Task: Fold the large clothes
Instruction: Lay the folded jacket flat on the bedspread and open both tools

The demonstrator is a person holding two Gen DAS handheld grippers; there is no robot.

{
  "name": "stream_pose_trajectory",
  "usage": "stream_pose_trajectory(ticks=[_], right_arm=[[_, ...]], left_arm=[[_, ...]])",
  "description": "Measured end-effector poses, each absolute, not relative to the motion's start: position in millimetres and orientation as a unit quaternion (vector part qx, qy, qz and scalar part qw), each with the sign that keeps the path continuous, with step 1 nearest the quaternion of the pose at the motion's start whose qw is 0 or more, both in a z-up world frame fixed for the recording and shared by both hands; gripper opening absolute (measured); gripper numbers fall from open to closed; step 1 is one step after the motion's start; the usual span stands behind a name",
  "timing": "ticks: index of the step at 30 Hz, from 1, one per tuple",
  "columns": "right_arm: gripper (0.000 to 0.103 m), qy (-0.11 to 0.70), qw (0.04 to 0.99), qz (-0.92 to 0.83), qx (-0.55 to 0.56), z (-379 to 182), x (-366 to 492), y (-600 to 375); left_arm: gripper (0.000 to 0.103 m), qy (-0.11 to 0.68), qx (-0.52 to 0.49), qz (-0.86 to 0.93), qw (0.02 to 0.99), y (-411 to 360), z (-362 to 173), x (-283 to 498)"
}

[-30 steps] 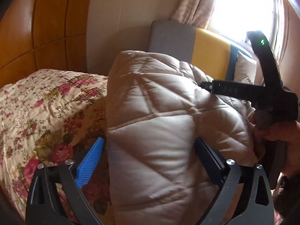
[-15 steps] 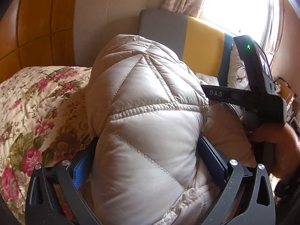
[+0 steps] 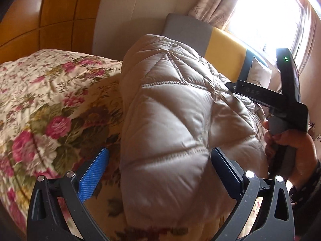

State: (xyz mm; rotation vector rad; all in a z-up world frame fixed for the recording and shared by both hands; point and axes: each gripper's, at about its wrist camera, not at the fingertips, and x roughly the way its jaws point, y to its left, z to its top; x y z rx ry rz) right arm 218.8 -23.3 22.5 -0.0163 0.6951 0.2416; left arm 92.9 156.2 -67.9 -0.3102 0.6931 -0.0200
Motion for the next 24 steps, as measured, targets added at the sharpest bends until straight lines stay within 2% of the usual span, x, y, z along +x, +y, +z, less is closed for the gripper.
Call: stream_pose_trajectory(ticks=[4, 9, 19, 24], right_arm=[[0.086, 0.339, 0.933, 0.121, 0.012, 30, 193, -35], [0.093, 0.326, 0.937, 0.125, 0.013, 32, 152, -43], [0.101, 0.312, 0.944, 0.104, 0.018, 0, 59, -74], [0.101, 0.312, 0.944, 0.106, 0.014, -13, 16, -76]], left_arm=[[0.1, 0.335, -0.144, -0.01, 0.931, 154, -63, 75], [0.1, 0.343, -0.107, 0.0, 0.933, 143, -66, 53], [0.1, 0.332, -0.059, 0.021, 0.941, 134, -81, 9], [0.1, 0.32, -0.038, 0.066, 0.944, 131, -75, -10]])
